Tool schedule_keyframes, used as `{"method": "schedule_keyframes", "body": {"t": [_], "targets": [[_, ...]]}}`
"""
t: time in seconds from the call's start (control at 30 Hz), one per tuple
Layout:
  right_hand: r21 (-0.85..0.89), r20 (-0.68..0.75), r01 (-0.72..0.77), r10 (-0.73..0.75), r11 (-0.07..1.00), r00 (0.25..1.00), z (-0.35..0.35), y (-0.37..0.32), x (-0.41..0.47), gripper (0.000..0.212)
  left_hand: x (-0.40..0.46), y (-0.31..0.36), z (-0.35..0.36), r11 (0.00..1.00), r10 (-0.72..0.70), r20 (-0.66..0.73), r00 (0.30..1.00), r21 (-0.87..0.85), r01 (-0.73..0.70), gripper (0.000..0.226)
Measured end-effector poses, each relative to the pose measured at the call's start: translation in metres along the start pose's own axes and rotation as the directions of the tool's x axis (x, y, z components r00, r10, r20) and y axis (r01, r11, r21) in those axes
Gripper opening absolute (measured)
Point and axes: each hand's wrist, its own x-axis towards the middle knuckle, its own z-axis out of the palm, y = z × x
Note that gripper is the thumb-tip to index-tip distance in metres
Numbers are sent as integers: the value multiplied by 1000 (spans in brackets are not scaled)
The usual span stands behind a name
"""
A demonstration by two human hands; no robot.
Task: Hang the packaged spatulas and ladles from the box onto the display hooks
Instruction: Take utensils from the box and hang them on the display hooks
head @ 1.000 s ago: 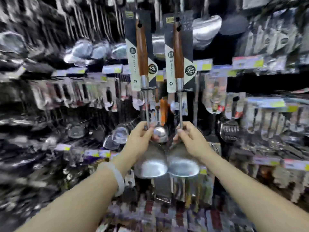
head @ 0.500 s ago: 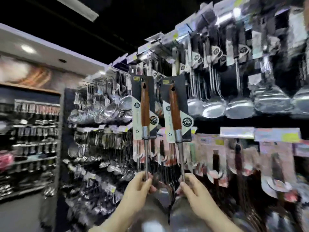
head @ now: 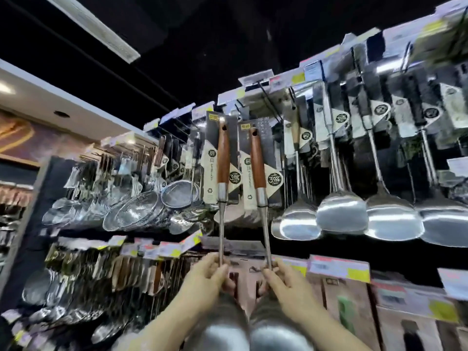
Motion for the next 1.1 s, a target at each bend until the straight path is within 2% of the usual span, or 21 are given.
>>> {"method": "schedule_keyframes", "body": {"t": [0.1, 0.2, 0.27, 0.37, 0.53, 0.73, 0.93, 1.1], "targets": [[-52, -76, 25, -29, 998, 997, 5, -6, 37, 21, 53, -12, -12, 998, 40, 70, 997, -50, -36, 12], [-59, -137, -3, -5, 998, 990, 6, -20, 72, 11, 109, -16, -28, 993, 116, 129, 985, -32, -113, 21], [-31, -175, -19, 13, 999, 984, 3, -32, 94, 11, 141, -14, -38, 987, 158, 166, 973, -22, -157, 23], [-77, -238, -19, 0, 997, 971, -2, -48, 122, 11, 182, -8, -46, 980, 200, 199, 959, -31, -198, 23], [-56, -312, -85, 63, 995, 948, -11, -59, 163, 13, 216, 4, -38, 958, 208, 262, 942, -251, -141, 17], [-40, -355, -96, 76, 995, 932, -14, -68, 196, 18, 233, 15, -37, 926, 150, 309, 939, -377, -24, 19], [-49, -371, -124, 97, 991, 923, -18, -55, 211, 19, 236, 17, -37, 938, 179, 316, 932, -342, -64, 15], [-35, -365, -114, 94, 993, 926, -16, -51, 217, 17, 238, 15, -35, 939, 153, 297, 943, -341, -45, 17]]}}
